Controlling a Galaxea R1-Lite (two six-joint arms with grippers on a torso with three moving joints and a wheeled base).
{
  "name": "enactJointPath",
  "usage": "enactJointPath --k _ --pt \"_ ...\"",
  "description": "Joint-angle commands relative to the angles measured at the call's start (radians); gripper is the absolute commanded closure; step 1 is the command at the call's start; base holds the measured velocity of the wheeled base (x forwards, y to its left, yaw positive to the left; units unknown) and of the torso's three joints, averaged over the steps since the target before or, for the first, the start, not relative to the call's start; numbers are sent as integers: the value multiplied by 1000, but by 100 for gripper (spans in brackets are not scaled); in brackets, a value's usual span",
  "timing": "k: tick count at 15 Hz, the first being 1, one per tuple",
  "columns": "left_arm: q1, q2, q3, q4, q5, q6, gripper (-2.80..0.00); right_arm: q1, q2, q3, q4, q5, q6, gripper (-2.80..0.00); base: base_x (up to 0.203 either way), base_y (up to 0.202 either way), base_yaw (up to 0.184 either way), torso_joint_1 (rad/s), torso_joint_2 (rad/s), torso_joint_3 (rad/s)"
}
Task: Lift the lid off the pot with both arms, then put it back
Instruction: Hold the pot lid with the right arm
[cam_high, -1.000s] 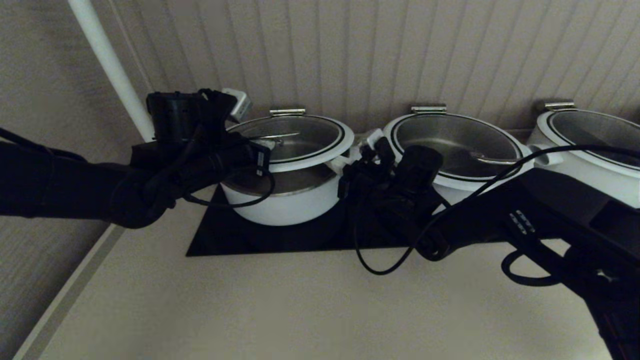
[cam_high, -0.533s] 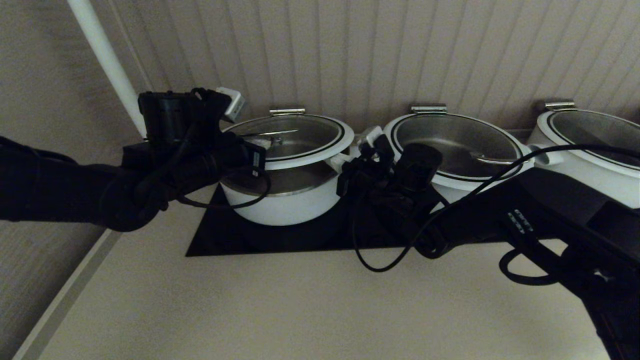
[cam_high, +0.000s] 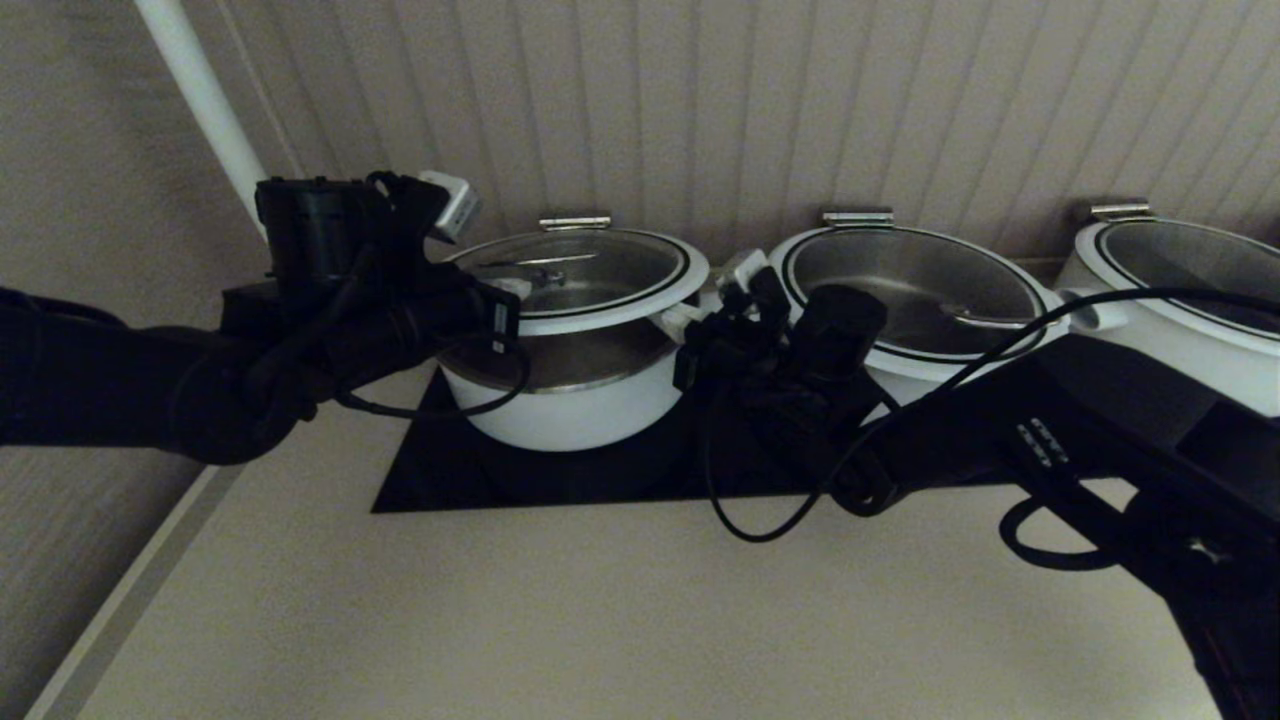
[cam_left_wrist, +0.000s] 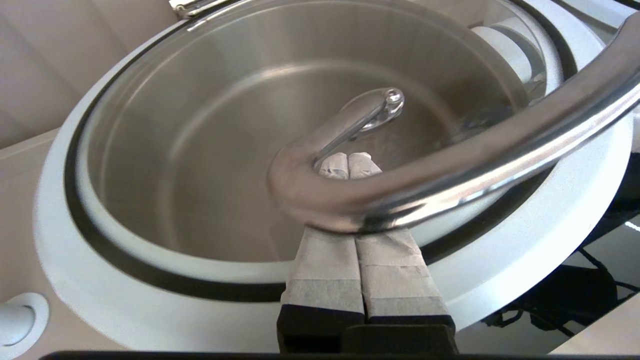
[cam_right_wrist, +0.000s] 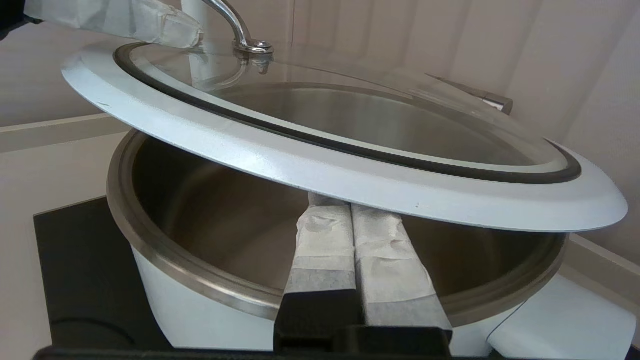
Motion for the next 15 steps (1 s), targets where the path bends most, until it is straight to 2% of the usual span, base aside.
enactJointPath --k 1,11,15 --pt "3 -17 1 -4 -1 1 0 0 -6 1 -5 4 -2 0 0 0 0 0 0 0" --pt "32 -96 1 64 -1 2 0 -3 -6 1 -6 4 -2 0 0 0 0 0 0 0" --pt "32 -138 58 65 -1 2 0 -7 -8 0 -8 4 -1 0 0 0 0 0 0 0"
